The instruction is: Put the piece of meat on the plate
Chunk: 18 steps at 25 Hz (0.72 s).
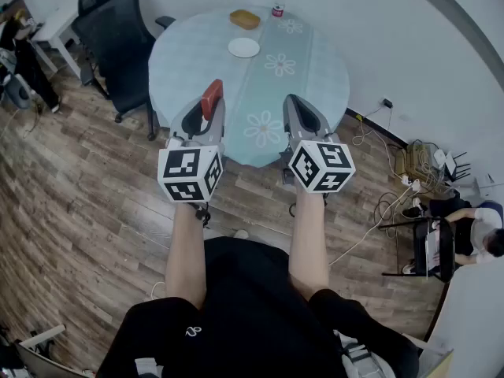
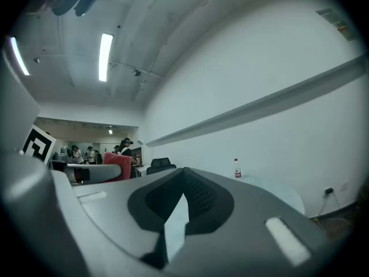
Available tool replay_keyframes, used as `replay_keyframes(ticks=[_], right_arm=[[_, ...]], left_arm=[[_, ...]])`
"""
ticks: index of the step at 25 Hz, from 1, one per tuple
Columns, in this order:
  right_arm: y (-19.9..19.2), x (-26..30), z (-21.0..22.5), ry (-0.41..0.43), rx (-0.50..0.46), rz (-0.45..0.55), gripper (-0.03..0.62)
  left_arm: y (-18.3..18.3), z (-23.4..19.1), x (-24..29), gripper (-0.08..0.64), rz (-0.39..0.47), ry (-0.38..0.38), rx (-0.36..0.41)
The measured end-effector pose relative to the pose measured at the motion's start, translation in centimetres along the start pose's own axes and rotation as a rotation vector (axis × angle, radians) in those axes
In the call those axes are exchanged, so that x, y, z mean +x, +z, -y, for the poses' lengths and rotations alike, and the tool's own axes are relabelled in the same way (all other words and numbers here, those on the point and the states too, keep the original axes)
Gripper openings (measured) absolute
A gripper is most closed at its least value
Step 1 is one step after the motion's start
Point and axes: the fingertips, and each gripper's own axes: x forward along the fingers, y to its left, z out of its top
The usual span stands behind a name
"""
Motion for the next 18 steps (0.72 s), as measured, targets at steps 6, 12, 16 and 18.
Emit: replay_keyframes(ticks=[6, 12, 16, 18], right_arm=[[0.1, -1.4, 2.4, -0.021, 0.040, 0.030, 0.007], [0.3, -2.6, 5.5, -0.059, 0.086, 0.055, 0.008], [0.0, -2.0, 6.1, -0.044, 0.100, 0.053, 0.008], [-0.4, -1.4, 5.8, -0.026, 0.106, 0.045, 0.008]], left_arm=[[-0.7, 1.9, 0.6, 0.095, 0.003, -0.001, -0.009], [-1.0, 3.4, 1.4, 0.095, 0.008, 0.007, -0.013], [-1.2, 3.5, 1.5, 0.095, 0.009, 0.021, -0.016], [-1.4, 3.1, 1.5, 0.095, 0.006, 0.029, -0.029]])
